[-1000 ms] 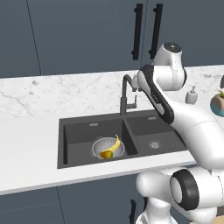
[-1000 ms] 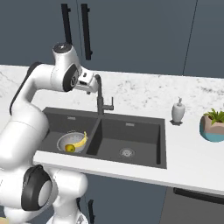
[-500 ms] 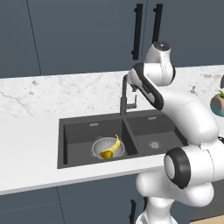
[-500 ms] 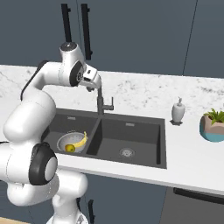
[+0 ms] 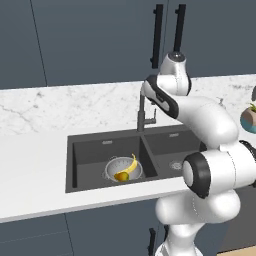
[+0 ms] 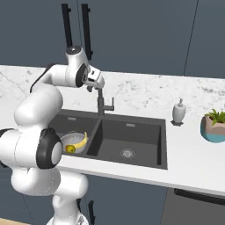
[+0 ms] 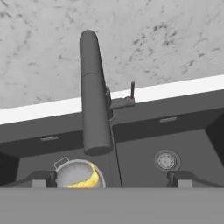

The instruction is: Put the colander in the sink, put the banana, pear in the colander, and turn on the sink faucet and pour water over the colander.

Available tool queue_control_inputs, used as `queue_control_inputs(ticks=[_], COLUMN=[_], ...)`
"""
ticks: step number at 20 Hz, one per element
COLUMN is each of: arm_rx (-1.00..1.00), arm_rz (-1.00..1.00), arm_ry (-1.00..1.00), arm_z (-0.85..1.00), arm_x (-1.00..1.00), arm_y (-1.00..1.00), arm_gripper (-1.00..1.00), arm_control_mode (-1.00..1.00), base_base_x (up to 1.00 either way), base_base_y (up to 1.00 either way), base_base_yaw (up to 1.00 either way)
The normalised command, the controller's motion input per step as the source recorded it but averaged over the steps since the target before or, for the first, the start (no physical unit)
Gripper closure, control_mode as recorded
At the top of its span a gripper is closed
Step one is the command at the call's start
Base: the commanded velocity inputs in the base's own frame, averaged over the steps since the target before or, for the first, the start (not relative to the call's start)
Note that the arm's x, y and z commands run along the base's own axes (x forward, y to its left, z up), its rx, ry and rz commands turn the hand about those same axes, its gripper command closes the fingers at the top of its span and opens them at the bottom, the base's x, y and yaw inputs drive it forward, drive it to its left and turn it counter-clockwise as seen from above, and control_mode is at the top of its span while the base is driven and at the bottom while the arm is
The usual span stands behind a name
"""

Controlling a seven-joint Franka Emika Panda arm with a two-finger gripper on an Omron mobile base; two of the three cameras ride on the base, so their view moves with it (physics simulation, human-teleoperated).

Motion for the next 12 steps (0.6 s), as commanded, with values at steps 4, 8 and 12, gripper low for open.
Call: queue_control_inputs(ticks=[4,8,12], arm_rx=[0.00,0.00,-0.05], arm_rz=[0.00,0.00,0.00], arm_ry=[0.00,0.00,-0.01], arm_z=[-0.18,-0.37,-0.16], arm_x=[0.46,0.23,0.10], arm_y=[0.09,0.13,0.30], arm_gripper=[-1.00,-1.00,-1.00], arm_control_mode=[-1.00,-1.00,-1.00], base_base_x=[0.00,0.00,0.00], base_base_y=[0.00,0.00,0.00], base_base_yaw=[0.00,0.00,0.00])
